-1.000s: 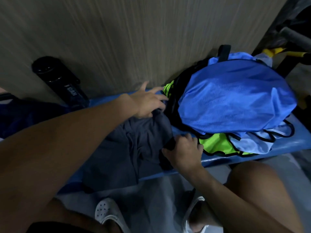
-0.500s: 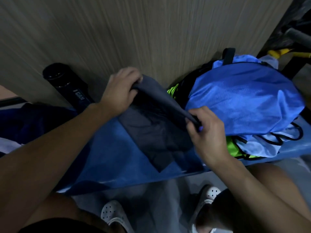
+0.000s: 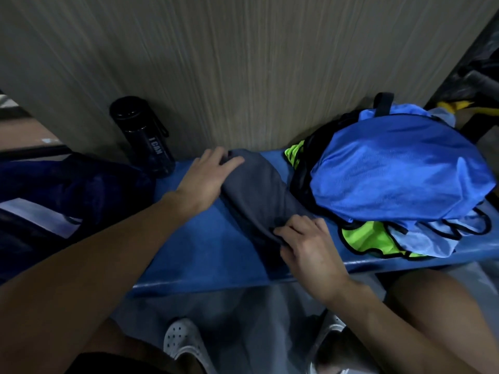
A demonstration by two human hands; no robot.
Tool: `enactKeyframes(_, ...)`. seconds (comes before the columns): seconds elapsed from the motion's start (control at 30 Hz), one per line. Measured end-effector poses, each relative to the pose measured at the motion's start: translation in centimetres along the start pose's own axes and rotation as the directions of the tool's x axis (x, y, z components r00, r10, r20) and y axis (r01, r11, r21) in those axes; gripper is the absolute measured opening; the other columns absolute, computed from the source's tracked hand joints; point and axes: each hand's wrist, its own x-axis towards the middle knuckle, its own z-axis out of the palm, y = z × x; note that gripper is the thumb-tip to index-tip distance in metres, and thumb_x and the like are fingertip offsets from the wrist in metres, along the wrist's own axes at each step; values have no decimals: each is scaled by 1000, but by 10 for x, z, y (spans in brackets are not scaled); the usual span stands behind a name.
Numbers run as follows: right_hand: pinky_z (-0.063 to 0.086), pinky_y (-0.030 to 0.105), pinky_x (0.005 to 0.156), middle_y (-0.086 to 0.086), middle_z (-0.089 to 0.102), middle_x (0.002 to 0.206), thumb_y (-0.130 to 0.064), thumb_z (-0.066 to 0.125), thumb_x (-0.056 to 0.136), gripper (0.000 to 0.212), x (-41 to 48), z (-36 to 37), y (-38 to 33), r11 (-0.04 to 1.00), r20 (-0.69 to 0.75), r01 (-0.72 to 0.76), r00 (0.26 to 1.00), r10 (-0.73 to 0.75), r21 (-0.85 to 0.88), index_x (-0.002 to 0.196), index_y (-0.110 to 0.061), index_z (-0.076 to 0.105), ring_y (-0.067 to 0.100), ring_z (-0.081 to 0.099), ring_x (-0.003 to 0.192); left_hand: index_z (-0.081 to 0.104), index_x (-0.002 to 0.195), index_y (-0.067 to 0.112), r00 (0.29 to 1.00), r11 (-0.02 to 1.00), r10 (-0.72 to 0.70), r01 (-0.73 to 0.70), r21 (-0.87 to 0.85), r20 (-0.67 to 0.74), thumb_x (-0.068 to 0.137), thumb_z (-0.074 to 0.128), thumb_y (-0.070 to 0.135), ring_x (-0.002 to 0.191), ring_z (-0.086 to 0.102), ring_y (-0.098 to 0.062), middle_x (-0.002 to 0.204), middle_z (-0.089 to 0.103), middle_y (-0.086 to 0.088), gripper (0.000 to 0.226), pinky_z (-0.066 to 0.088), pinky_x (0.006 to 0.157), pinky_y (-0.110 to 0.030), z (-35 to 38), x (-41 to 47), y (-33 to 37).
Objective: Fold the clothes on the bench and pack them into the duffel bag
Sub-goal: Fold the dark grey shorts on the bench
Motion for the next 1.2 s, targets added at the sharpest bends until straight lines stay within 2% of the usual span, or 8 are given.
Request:
enactKeyframes(0.2, 31, 35, 71, 1, 51, 85, -15, 45, 73, 38, 3, -2, 2, 999, 37, -2, 999, 3, -49, 102, -15, 69, 22, 53, 75, 56, 132, 4, 986, 992, 25, -46, -121, -168, 99, 48, 2, 129, 37, -31, 143, 43, -16, 34, 34, 106, -43, 1, 31, 19)
enactKeyframes(0.37, 27, 31, 74, -7, 53, 89, -37, 53, 84, 22, 1, 5, 8, 999, 162, 38, 986, -38, 3, 93, -25, 70, 17, 54, 80, 38, 144, 13, 992, 990, -22, 38, -133, 122, 90, 57, -3, 130, 40, -34, 145, 34, -14, 60, 38, 106, -42, 33, 13, -24)
enactKeyframes(0.47, 37, 36, 77, -3, 55, 98, -35, 54, 87, 22, 11, 4, 8, 995, 43, -96, 994, 96, -23, 97, -21, 68, 20, 52, 90, 17, 152, 39, 939, 927, 40, 92, -364, 340, 83, 58, -8, 129, 35, -16, 146, 26, -1, 92, 33, 108, -29, 37, 5, -39)
enactKeyframes(0.6, 44, 45, 80, 7, 56, 112, -42, 69, 79, 36, 10, 15, 12, 925, 114, -292, 938, 327, -245, 107, -18, 66, 29, 53, 99, 27, 150, 47, 921, 879, -2, 188, -439, 390, 89, 52, -3, 129, 37, -13, 136, 33, 4, 83, 30, 109, -24, 38, 1, -34)
enactKeyframes(0.87, 39, 46, 98, 4, 55, 134, -44, 43, 85, 43, 15, 19, 23, 950, 211, -235, 937, 277, -205, 113, -19, 66, 24, 54, 120, 40, 143, 38, 895, 971, -219, 238, -1, 389, 85, 25, 62, 106, 55, -21, 118, 49, 3, 65, 40, 100, -37, 2, -81, -5)
enactKeyframes(1.0, 28, 44, 112, 8, 47, 147, -37, 35, 90, 46, 20, 21, 19, 980, 180, -124, 972, 151, -153, 121, -16, 62, 23, 42, 136, 65, 111, 19, 985, 986, -160, 157, -51, -71, 93, 38, 50, 84, 56, -22, 103, 54, -3, 44, 49, 78, -39, -15, -95, 18)
enactKeyframes(1.07, 23, 42, 116, 7, 40, 152, -37, 35, 94, 48, 26, 22, 13, 988, 163, -80, 981, 101, -133, 132, -15, 55, 21, 35, 142, 66, 123, 13, 976, 997, -80, 73, -40, -203, 95, 41, 41, 106, 58, -29, 120, 60, -9, 47, 48, 87, -47, -9, -87, 28)
enactKeyframes(1.2, 10, 46, 121, 1, 12, 164, -54, 16, 98, 63, 30, 34, 2, 987, 274, -93, 953, 127, -133, 154, -26, 23, 17, 8, 151, 29, 155, 27, 985, 993, -121, 120, 16, 120, 95, 16, 56, 153, 15, -24, 165, 22, -4, 68, 16, 122, -49, 22, -80, 36)
